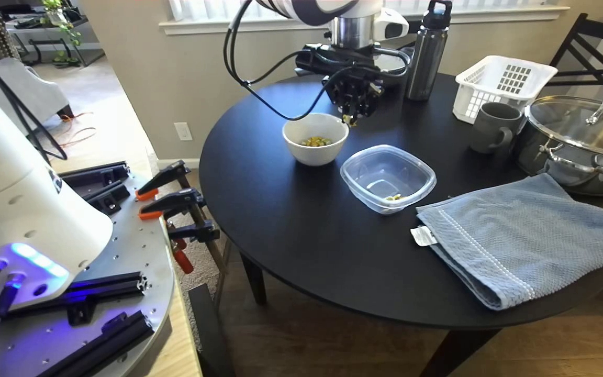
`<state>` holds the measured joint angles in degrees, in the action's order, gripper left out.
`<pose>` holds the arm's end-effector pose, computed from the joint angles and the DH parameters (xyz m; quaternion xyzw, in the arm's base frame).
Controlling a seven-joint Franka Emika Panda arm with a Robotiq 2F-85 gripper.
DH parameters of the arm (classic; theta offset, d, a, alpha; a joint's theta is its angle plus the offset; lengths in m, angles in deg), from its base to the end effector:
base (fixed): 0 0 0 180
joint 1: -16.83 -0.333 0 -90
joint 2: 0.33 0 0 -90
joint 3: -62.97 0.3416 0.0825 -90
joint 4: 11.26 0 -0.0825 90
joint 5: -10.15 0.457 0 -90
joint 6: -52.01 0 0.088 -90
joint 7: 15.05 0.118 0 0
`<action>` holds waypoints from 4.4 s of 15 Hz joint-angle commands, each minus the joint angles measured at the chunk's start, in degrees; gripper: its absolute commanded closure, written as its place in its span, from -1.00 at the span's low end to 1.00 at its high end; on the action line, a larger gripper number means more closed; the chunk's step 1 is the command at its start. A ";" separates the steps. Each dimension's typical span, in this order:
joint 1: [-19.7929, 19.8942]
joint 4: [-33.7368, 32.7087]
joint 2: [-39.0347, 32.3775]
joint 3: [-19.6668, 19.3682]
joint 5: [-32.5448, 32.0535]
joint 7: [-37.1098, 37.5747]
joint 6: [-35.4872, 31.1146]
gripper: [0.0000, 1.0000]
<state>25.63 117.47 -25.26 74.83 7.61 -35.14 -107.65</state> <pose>0.5960 0.0399 0.1327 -0.9757 -0.2085 -0.0619 0.0250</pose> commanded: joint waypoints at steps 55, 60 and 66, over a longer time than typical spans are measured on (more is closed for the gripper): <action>-1.67 -3.32 -14.50 -14.91 -15.42 1.03 -11.09 -0.48; 0.57 -3.29 -15.10 -12.94 -14.83 -0.77 -12.05 0.21; 6.11 -2.40 -14.16 -8.94 -13.51 -2.59 -11.26 0.96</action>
<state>28.30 113.85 -39.74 63.18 -7.37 -34.04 -117.89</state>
